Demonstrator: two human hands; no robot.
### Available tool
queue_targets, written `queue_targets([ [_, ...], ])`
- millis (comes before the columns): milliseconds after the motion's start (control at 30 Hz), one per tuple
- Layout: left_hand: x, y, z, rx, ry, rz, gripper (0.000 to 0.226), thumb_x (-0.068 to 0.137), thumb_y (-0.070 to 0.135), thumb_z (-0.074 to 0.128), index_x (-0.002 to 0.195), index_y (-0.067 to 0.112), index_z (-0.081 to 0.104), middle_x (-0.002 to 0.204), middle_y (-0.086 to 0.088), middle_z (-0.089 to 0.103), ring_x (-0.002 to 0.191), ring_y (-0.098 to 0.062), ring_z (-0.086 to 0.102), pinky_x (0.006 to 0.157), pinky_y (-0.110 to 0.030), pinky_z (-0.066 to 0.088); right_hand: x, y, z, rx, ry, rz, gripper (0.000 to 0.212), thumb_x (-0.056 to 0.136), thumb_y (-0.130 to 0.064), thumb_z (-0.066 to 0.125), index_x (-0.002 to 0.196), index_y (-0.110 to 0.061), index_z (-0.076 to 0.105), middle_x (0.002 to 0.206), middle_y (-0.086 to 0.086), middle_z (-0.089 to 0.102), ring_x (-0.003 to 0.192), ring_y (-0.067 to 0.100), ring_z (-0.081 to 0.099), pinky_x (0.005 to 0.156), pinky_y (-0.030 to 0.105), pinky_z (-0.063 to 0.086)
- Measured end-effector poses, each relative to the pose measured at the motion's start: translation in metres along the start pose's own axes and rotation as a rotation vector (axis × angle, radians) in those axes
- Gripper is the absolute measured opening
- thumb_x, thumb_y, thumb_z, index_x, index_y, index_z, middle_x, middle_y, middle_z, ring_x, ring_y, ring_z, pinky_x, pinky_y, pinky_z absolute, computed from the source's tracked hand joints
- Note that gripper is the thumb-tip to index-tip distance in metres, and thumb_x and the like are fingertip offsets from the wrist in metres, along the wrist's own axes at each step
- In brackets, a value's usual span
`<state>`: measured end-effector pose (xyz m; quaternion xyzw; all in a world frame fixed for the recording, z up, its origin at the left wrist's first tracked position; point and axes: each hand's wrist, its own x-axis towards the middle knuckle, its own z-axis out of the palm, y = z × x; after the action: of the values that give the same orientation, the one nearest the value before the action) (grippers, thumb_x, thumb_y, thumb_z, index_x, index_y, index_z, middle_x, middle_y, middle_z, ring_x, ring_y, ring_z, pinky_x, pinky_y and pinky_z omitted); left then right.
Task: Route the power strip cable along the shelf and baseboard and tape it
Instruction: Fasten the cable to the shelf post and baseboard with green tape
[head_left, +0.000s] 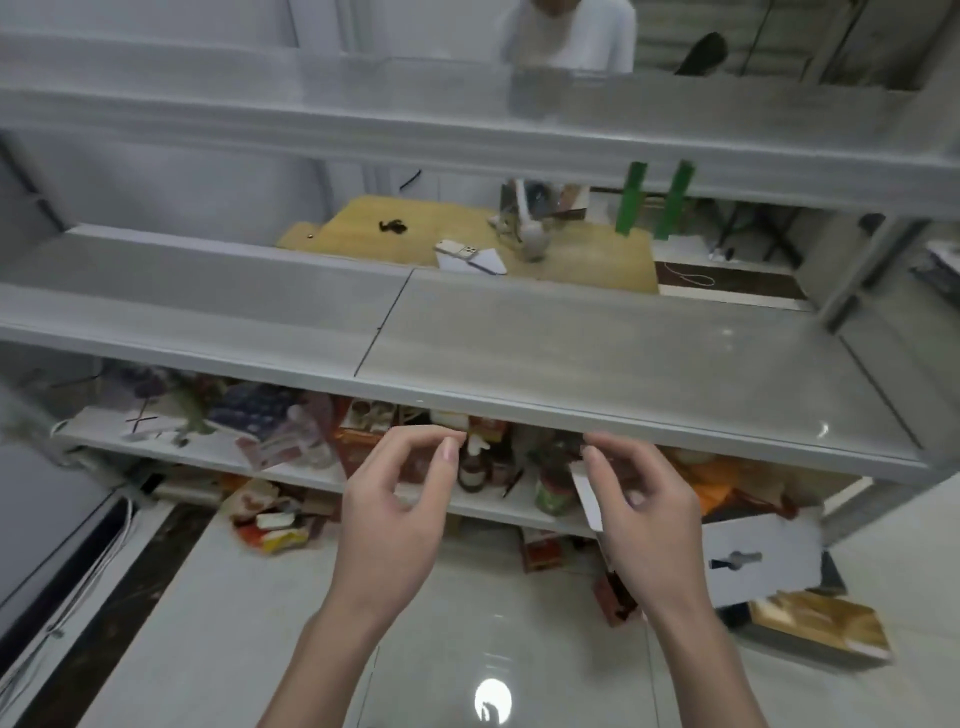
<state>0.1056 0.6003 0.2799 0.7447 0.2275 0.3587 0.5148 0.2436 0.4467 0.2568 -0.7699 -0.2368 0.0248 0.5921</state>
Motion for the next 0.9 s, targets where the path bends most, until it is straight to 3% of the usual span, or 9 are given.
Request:
queue_targets([
  [233,0.062,0.009,0.068,-0.015,-0.048,0.027,0.013,0.1,0.024,0.06,0.1,0.026,0.073,0.097,0.011,0.073,0.096,-0.011,0.068,0.08,-0.028,0.056,0.08,0.002,-0.016,0.039,0.058,-0.008,0.014,0.098,-0.027,0.063,0.107,-0.031,0.073,0.102,-0.015,0.072,0.098,0.002,0.065,0.086,0.027,0.056],
  [567,0.184,-0.003,0.144,-0.109,-0.128,0.008,0.011,0.098,0.026,0.063,0.107,0.025,0.069,0.1,0.015,0.071,0.093,-0.001,0.065,0.076,-0.021,0.055,0.178,-0.004,-0.007,0.015,0.173,-0.027,0.014,0.099,-0.026,0.061,0.106,-0.029,0.072,0.095,-0.012,0.074,0.092,0.005,0.068,0.082,0.022,0.056],
  [700,0.216,-0.003,0.172,-0.191,-0.108,-0.023,0.016,0.098,0.027,0.064,0.113,0.024,0.069,0.107,0.013,0.07,0.092,-0.008,0.065,0.075,-0.02,0.054,0.193,0.004,-0.008,0.036,0.176,0.008,0.013,0.099,-0.026,0.061,0.103,-0.031,0.072,0.092,-0.015,0.074,0.091,0.002,0.069,0.08,0.019,0.057],
  [900,0.237,-0.004,0.199,-0.249,-0.119,-0.049,0.011,0.098,0.033,0.063,0.105,0.026,0.07,0.101,0.014,0.073,0.093,-0.012,0.069,0.076,-0.022,0.055,0.218,0.016,-0.012,0.016,0.137,0.006,0.013,0.098,-0.025,0.062,0.098,-0.033,0.072,0.089,-0.015,0.074,0.088,0.004,0.07,0.08,0.023,0.057],
])
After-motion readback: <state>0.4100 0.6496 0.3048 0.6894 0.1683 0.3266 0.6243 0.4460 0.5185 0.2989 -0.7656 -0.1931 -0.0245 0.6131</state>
